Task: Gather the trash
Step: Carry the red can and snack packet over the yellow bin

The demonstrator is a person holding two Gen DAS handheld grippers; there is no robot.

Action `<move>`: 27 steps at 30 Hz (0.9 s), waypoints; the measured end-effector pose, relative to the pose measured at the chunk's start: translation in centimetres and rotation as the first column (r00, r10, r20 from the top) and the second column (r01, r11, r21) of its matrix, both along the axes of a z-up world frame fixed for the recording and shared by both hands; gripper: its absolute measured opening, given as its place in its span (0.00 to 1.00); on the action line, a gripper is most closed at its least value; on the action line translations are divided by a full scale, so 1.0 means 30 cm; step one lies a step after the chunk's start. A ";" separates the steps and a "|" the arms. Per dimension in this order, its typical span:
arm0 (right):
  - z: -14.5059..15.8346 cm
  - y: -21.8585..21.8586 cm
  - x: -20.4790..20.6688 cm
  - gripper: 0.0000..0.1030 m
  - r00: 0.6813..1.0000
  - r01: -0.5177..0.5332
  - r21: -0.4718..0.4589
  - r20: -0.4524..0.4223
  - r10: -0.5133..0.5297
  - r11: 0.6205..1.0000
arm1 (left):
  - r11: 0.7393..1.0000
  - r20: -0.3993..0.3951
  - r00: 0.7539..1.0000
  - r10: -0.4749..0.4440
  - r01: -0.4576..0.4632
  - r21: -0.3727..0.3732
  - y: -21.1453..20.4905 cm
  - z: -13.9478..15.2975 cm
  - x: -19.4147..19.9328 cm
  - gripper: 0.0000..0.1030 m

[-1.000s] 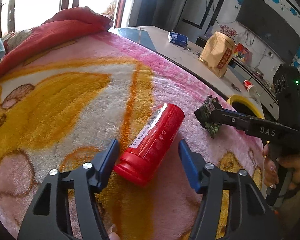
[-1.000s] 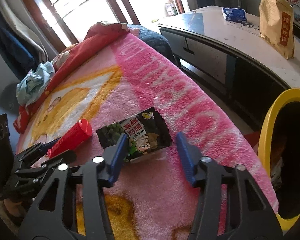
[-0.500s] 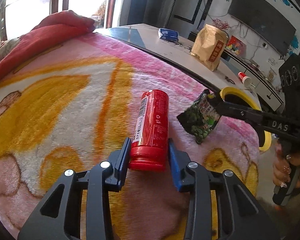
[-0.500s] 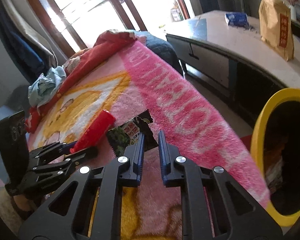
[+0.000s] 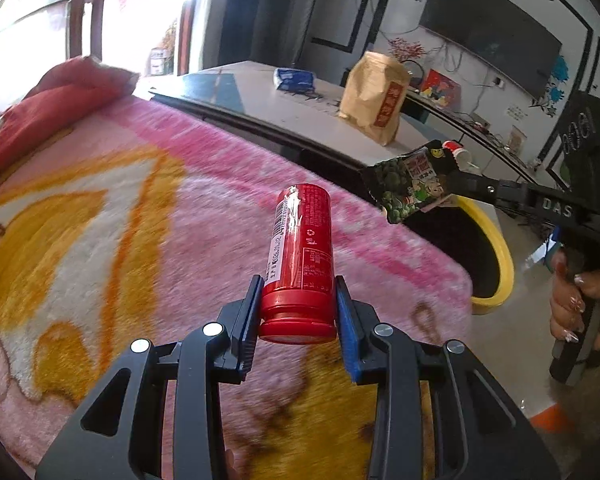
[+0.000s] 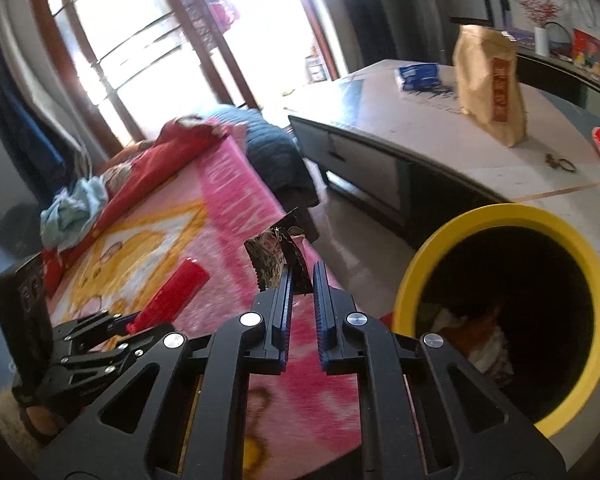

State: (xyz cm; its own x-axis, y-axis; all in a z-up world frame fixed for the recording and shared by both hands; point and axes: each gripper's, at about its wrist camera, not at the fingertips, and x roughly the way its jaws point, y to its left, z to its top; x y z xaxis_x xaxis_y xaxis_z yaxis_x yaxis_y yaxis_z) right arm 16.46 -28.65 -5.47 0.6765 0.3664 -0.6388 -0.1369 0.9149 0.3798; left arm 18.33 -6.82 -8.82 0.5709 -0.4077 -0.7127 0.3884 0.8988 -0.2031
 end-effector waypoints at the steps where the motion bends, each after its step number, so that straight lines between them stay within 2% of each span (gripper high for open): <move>1: 0.002 -0.019 -0.001 0.06 1.000 0.016 0.002 0.000 -0.016 1.000 | 1.000 0.005 1.000 -0.009 0.009 -0.004 -0.015 0.009 -0.001 0.32; 17: 0.010 -0.275 -0.059 0.06 0.977 0.215 -0.005 0.008 -0.215 0.977 | 0.990 0.035 0.992 -0.125 0.127 -0.061 -0.216 0.073 -0.014 0.32; 27: -0.009 -0.416 -0.101 0.06 0.943 0.333 -0.014 -0.015 -0.333 0.943 | 0.978 0.038 0.979 -0.199 0.201 -0.059 -0.327 0.065 -0.016 0.32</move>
State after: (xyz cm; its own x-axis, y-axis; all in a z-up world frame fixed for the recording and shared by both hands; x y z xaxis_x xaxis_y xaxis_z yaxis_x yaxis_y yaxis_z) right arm 13.43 -41.14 -5.75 0.7480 0.1149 -0.6537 0.1825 0.9113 0.3691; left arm 17.84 -16.63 -6.87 0.4952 -0.5590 -0.6650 0.5666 0.7881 -0.2406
